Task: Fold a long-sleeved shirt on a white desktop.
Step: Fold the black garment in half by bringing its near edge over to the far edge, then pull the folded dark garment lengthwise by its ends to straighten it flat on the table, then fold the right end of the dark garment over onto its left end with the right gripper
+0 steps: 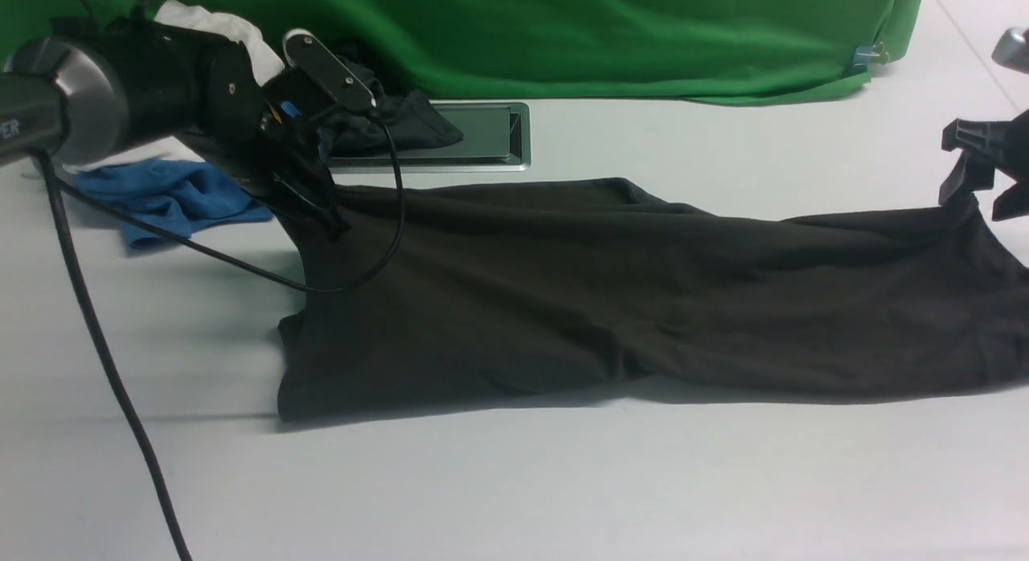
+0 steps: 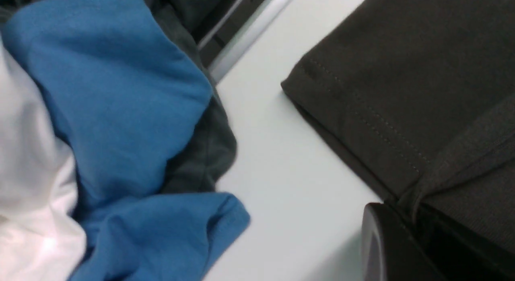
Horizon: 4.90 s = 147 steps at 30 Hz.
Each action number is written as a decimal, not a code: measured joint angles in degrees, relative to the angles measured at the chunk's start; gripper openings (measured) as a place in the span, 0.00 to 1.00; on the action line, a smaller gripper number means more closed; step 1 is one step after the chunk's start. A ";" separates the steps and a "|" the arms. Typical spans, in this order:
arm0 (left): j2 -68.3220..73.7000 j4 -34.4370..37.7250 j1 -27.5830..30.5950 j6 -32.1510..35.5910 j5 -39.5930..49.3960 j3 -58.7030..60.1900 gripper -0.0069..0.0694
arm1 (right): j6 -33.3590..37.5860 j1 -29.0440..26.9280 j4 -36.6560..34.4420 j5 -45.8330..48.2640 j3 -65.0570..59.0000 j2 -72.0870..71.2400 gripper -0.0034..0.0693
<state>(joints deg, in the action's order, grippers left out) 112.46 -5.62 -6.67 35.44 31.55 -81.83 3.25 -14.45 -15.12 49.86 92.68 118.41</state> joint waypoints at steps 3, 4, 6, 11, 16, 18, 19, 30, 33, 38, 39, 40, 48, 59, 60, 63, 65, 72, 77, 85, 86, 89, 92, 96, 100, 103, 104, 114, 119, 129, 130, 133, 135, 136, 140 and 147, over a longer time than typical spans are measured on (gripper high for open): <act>0.16 -0.05 0.00 -0.77 -1.98 0.00 0.23 | 1.73 2.10 0.37 3.00 0.00 -2.93 0.60; 0.16 -0.07 0.07 -1.27 -3.14 0.00 0.30 | 3.22 4.43 0.37 3.84 -0.05 -5.21 0.53; 0.16 -0.12 0.22 -1.85 -4.09 0.00 0.36 | 5.75 6.88 0.37 3.70 -0.53 -7.55 0.44; 0.16 -0.48 1.56 -5.59 -6.11 -0.04 0.58 | 15.30 20.19 0.04 1.80 -3.81 -9.97 0.24; -0.22 1.11 2.02 -10.20 -2.91 -0.04 0.53 | 21.82 28.49 -0.21 2.20 -2.87 -6.17 0.23; -1.52 5.24 1.61 -10.49 0.77 -0.04 0.35 | 24.64 31.30 -0.25 2.63 -0.03 -2.71 0.26; -2.35 7.57 1.08 -9.85 2.52 -0.04 0.25 | 25.23 31.95 -0.25 2.83 2.00 -0.48 0.27; -13.96 20.49 -5.40 -3.76 7.28 10.46 0.12 | 24.60 26.96 0.20 -5.07 19.96 16.55 0.28; -18.27 20.10 -8.12 -3.72 4.94 16.39 0.12 | 22.54 25.15 0.40 -7.91 22.75 17.20 0.29; -24.23 19.54 -9.22 -5.92 6.60 22.54 0.12 | 20.38 23.72 0.96 -1.23 28.42 15.46 0.29; -25.60 19.36 -9.22 -6.36 7.61 23.44 0.12 | 20.32 23.72 1.55 1.67 29.30 14.26 0.29; -27.73 19.09 -9.22 -6.88 8.85 24.36 0.12 | 19.94 23.79 2.82 5.78 29.78 12.13 0.29; -43.57 12.09 -9.22 -18.76 15.96 28.08 0.12 | 14.03 23.49 16.19 17.95 21.58 -3.43 0.31; -55.46 11.96 -9.22 -20.78 16.80 38.56 0.12 | 3.59 11.27 17.63 4.71 -10.93 -17.05 0.52; -55.46 11.96 -9.22 -20.78 16.63 38.70 0.12 | 3.44 11.27 17.63 4.71 -10.93 -17.05 0.53; -55.64 14.31 -9.22 -20.07 14.56 39.71 0.12 | 1.78 5.78 16.30 3.42 -13.56 -16.03 0.74; -55.64 15.86 -9.22 -18.45 13.39 39.90 0.12 | 1.40 2.53 15.94 2.87 -13.73 -14.64 0.90; -55.64 17.90 -9.22 -16.52 11.33 39.90 0.12 | 2.77 -3.64 11.43 1.59 -13.75 -9.84 0.99; -55.66 18.26 -9.22 -15.82 10.60 39.90 0.12 | 6.69 -4.97 5.26 0.10 -13.91 -5.22 1.00; -55.66 18.80 -9.22 -14.71 9.72 40.23 0.12 | 8.82 -4.97 5.16 -5.53 -14.04 -1.86 1.00; -55.66 18.85 -9.22 -14.71 9.72 40.29 0.12 | 9.07 -4.97 5.33 -5.92 -14.04 -1.67 1.00; -55.66 18.92 -9.22 -14.71 9.72 40.47 0.12 | 9.89 -4.97 5.00 -6.91 -13.75 -0.94 0.99; -55.66 18.96 -9.22 -14.71 9.72 40.49 0.12 | 12.15 -4.92 3.96 -6.54 -13.40 -0.34 0.91; -55.66 18.96 -9.22 -14.71 9.72 40.49 0.12 | 13.76 -4.25 2.73 -6.23 -13.40 -0.18 0.71; -55.66 19.03 -9.22 -14.52 9.72 40.49 0.12 | 14.31 -1.59 1.66 -3.26 -13.17 -0.18 0.41; -55.66 19.23 -9.22 -14.52 9.72 40.49 0.12 | 14.31 -0.13 1.28 -1.25 -13.04 -0.26 0.21; -55.66 19.23 -9.22 -14.52 9.72 40.49 0.12 | 14.31 -0.08 1.28 -1.11 -13.04 -0.29 0.20; -55.70 19.41 -9.22 -14.52 9.72 40.49 0.12 | 4.63 -6.45 11.22 7.19 -14.38 -15.45 0.20; -55.70 19.46 -9.22 -14.52 9.37 40.49 0.12 | 3.59 -10.24 12.83 10.62 -14.38 -24.31 0.20; -55.70 19.46 -9.22 -14.52 8.92 40.49 0.12 | 9.63 -4.67 -7.53 11.40 -14.38 -31.70 0.20; -55.70 19.46 -9.22 -14.52 8.92 40.49 0.12 | 10.55 -3.51 -10.88 11.09 -14.38 -32.02 0.20; -55.70 19.46 -9.22 -14.52 8.92 40.49 0.12 | 13.24 0.06 -19.56 9.91 -14.19 -32.27 0.20; -55.70 19.46 -9.22 -14.52 8.92 40.49 0.12 | 15.17 3.07 -25.82 7.53 -14.19 -32.27 0.20; -55.70 19.46 -9.22 -14.52 8.92 40.49 0.12 | 15.99 4.38 -27.56 6.44 -14.13 -32.20 0.20; -55.70 19.46 -9.22 -14.52 8.87 40.49 0.12 | 17.11 11.80 -32.70 1.25 -12.56 -30.09 0.20; -55.70 19.46 -9.22 -14.46 8.81 40.49 0.12 | 18.33 22.89 -36.00 -1.78 -4.87 -21.22 0.20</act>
<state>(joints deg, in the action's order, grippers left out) 56.76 13.84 -15.89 20.98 40.36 -41.34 21.58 8.44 -51.12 48.08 87.82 97.19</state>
